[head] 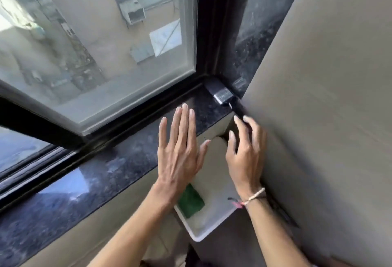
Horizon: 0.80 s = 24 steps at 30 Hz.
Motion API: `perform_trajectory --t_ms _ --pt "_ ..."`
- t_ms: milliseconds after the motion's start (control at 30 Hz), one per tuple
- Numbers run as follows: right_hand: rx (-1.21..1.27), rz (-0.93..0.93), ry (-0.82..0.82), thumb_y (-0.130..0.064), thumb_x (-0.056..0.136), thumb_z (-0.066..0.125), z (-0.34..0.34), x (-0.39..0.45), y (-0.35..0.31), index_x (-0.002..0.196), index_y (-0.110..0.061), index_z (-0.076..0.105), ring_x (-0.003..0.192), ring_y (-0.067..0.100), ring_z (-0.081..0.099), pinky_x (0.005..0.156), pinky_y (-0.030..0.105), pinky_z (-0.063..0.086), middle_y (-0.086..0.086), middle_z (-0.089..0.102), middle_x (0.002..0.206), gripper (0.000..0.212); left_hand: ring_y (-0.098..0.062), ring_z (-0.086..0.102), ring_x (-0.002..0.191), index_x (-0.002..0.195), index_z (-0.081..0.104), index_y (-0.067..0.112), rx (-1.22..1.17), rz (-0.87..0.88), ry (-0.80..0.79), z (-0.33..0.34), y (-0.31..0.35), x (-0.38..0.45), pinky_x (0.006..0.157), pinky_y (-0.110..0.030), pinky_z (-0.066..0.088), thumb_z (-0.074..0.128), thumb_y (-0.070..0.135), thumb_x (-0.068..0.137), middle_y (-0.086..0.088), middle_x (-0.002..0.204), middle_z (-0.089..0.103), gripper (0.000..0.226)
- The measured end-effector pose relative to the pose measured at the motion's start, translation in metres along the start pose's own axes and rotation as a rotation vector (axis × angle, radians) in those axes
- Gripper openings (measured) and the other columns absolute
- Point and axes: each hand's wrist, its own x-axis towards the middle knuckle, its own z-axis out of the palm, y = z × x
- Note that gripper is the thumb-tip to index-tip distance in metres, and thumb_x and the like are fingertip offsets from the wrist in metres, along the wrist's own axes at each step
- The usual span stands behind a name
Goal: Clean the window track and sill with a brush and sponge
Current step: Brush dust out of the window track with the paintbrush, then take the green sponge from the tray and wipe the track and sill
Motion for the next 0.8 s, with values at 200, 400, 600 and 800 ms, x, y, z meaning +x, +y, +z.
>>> perform_trajectory --t_ms 200,400,600,800 --pt "0.286 0.458 -0.802 -0.015 0.088 0.073 0.046 -0.143 0.029 0.129 -0.013 0.058 0.112 0.026 0.066 0.097 0.044 0.054 0.008 0.065 0.124 0.044 -0.034 0.035 0.155 0.154 0.039 -0.004 -0.24 -0.035 -0.05 0.012 0.031 -0.159 0.125 -0.052 0.032 0.04 0.029 0.109 -0.023 0.162 0.041 0.056" --pt "0.227 0.521 -1.139 -0.045 0.07 0.086 0.112 -0.184 0.039 0.134 -0.017 0.05 0.119 0.029 0.062 0.097 0.039 0.053 0.009 0.066 0.127 0.079 -0.036 0.038 0.153 0.156 0.038 -0.005 -0.188 -0.152 -0.396 0.102 0.004 -0.265 0.125 -0.048 0.027 0.041 0.037 0.107 -0.023 0.168 0.028 0.065" --pt "0.333 0.699 -1.192 -0.015 0.075 0.086 0.124 -0.174 0.039 0.136 -0.011 0.054 0.11 0.023 0.063 0.088 0.029 0.051 0.002 0.065 0.122 0.069 -0.032 0.029 0.158 0.16 0.032 -0.002 -0.251 -0.172 -0.457 0.114 -0.006 -0.262 0.127 -0.048 0.025 0.04 0.044 0.108 -0.02 0.171 0.025 0.07" --pt "0.982 1.182 -0.959 0.001 0.079 0.071 0.023 -0.16 -0.027 0.128 -0.007 0.064 0.109 0.039 0.069 0.098 0.051 0.052 0.024 0.071 0.124 0.051 -0.033 0.031 0.157 0.158 0.036 -0.001 -0.328 0.009 -0.174 -0.004 -0.047 -0.234 0.128 -0.045 0.028 0.047 0.042 0.109 -0.022 0.166 0.034 0.066"
